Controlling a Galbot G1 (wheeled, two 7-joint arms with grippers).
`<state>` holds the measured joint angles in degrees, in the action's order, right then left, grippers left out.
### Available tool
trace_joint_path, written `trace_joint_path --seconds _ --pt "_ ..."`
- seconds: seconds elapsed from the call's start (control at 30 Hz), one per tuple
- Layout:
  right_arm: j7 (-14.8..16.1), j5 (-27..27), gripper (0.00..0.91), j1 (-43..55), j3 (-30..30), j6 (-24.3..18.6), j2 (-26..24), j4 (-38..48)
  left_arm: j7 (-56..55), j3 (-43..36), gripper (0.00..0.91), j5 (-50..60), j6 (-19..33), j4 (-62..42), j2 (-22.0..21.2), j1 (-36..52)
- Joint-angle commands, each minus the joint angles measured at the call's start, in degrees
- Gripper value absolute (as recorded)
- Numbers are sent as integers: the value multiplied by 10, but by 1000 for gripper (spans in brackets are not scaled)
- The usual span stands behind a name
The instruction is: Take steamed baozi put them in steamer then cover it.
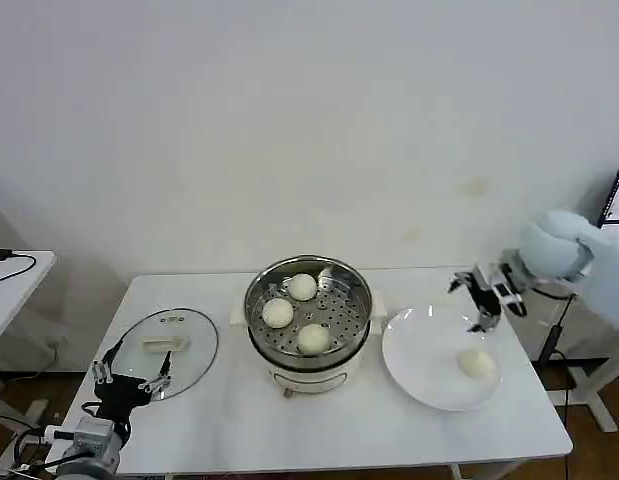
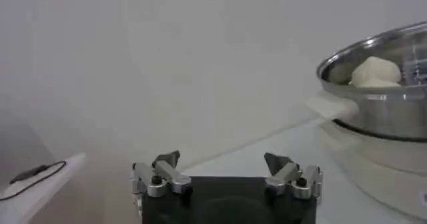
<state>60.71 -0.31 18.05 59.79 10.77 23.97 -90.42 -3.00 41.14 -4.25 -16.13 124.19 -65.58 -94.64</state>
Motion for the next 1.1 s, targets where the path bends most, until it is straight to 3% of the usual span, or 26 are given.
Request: trace_joint_path --seconds 0.03,0.57,1.1 --pt "-15 -69 907 -237 -157 20 -54 10 0 1 907 2 0 -2 1 -2" --pt "-30 -97 907 -307 -215 42 2 77 0 -5 907 9 2 -18 0 -4" --pt "-41 -93 907 -298 -214 37 51 142 1 -3 907 10 1 -20 -1 -2"
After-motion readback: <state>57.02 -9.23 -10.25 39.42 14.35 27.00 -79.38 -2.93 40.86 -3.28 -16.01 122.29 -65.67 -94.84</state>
